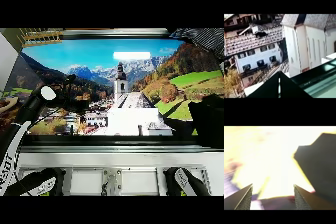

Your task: Fold the clothes and pants, and hang the long-sleeved shirts on hangers.

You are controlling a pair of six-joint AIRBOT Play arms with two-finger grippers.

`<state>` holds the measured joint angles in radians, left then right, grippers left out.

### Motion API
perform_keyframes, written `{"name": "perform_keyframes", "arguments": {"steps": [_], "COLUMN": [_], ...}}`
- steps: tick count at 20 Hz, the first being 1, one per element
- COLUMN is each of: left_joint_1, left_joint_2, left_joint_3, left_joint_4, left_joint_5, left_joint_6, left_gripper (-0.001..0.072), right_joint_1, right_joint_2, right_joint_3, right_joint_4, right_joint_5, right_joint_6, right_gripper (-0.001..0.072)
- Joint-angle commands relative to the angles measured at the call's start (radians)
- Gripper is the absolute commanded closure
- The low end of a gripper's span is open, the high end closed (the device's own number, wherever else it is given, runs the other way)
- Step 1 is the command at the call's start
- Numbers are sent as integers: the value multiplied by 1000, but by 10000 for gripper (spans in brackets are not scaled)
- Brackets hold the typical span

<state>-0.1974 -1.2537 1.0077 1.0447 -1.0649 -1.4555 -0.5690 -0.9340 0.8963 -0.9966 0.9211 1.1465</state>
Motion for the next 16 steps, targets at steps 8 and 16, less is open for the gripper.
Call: {"name": "perform_keyframes", "arguments": {"steps": [8,16], "left_joint_1": [0,0], "left_joint_2": [0,0], "left_joint_3": [0,0], "left_joint_4": [1,1], "left_joint_5": [3,3], "left_joint_6": [0,0], "left_gripper": [698,698], "right_joint_1": [800,836], "right_joint_2": [-18,-20], "right_joint_3": [-8,-8], "right_joint_4": [107,108], "right_joint_5": [-15,-15], "right_joint_6": [-51,-51], "right_gripper": [181,693]}}
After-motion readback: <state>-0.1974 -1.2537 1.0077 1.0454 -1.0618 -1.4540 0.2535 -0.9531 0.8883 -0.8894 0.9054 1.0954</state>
